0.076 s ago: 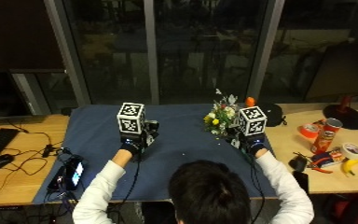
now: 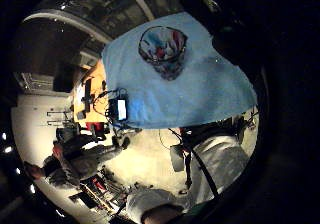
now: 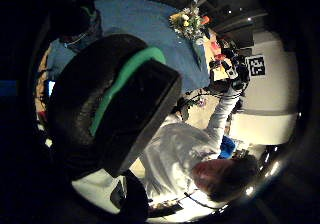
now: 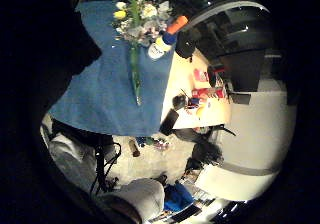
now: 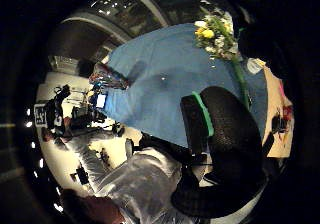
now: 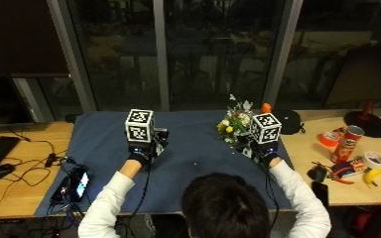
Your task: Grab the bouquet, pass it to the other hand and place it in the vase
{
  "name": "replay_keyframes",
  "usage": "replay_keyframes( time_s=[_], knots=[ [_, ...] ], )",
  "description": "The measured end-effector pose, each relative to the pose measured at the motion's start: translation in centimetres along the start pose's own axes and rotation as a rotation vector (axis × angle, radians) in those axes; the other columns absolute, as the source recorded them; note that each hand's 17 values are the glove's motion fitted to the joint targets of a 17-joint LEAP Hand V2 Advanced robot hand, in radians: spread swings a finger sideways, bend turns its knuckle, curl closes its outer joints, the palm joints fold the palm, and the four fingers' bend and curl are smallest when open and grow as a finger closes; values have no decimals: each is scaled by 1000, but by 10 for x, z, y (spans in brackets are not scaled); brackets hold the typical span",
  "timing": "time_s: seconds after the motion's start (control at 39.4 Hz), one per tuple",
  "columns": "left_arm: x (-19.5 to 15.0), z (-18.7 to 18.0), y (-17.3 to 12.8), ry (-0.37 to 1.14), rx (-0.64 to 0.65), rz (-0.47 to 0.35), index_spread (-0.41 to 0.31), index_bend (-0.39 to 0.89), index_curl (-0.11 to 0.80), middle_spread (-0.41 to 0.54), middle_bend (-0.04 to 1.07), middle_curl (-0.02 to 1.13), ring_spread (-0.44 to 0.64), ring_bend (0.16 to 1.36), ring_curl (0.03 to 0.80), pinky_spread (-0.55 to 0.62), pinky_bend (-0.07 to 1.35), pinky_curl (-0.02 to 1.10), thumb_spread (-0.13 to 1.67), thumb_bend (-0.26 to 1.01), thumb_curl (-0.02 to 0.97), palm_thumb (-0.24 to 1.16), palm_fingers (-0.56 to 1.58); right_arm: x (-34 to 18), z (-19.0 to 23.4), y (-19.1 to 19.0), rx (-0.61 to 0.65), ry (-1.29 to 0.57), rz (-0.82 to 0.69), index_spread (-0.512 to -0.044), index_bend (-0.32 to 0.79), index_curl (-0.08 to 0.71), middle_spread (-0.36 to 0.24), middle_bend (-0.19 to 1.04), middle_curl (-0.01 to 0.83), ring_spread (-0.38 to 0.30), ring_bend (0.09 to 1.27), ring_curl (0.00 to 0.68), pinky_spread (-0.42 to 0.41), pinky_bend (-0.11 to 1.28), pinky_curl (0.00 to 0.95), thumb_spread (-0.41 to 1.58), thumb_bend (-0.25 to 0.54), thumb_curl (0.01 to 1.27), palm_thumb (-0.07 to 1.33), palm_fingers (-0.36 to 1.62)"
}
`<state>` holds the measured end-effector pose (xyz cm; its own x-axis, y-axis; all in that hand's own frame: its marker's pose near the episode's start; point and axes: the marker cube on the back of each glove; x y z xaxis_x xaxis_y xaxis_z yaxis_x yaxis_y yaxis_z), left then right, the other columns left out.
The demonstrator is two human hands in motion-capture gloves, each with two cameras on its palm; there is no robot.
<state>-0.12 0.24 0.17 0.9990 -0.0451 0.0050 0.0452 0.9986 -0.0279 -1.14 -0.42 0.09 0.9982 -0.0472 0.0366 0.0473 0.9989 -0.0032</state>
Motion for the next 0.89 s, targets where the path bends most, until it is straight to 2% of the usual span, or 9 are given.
replay_keyframes(
  time_s=[0.13, 0.36, 0.61, 0.74, 0.79, 0.89],
  knots=[
    [8, 4, 0, -39, -1, 0, -129, 344, 215, -60, 181, 191, 0, 386, 185, -3, 295, 204, 807, 8, 44, 42, 778, -5, 5, -1, 2, -27, -32, -208, 174, 197, -45, 232, 170, -81, 492, 220, -2, 393, 194, 880, 294, 123, 436, 862],
    [16, 21, -14, -66, 51, -31, -147, 347, 294, -57, 147, 234, 18, 352, 227, 18, 247, 253, 1019, -12, 91, 32, 722, 4, 3, -5, -3, -44, 9, -242, 152, 247, -53, 194, 236, -95, 471, 273, -3, 375, 243, 1142, 272, 169, 449, 849],
    [38, 43, -35, -19, 59, 29, -95, 178, 308, 8, 144, 253, 81, 394, 266, 75, 260, 299, 1099, -17, 133, 17, 564, 23, -8, 4, 14, -44, 112, -262, 81, 232, -46, 192, 290, -86, 472, 313, 12, 435, 294, 1247, 209, 200, 425, 750],
    [48, 49, -40, -27, 74, 56, -42, 147, 308, 115, 90, 234, 189, 406, 283, 170, 309, 332, 1107, -19, 151, 9, 320, 33, -14, 2, -6, -46, 170, -270, 69, 213, -34, 187, 307, -71, 483, 328, 33, 475, 318, 1258, 168, 210, 405, 685],
    [51, 50, -41, -29, 91, 67, -24, 128, 303, 157, 91, 222, 235, 422, 287, 204, 334, 341, 1110, -18, 158, 7, 246, 36, -17, 1, -26, -53, 193, -279, 62, 205, -20, 139, 298, -48, 469, 330, 56, 521, 336, 1245, 146, 215, 395, 564],
    [57, 50, -44, -22, 119, 90, -4, 133, 296, 216, 108, 202, 295, 456, 285, 258, 372, 345, 1114, -20, 167, -2, 181, 49, -15, -14, -43, -83, 247, -287, 55, 190, -6, 154, 299, -3, 468, 339, 87, 580, 360, 1233, 113, 226, 389, 455]
  ],
)
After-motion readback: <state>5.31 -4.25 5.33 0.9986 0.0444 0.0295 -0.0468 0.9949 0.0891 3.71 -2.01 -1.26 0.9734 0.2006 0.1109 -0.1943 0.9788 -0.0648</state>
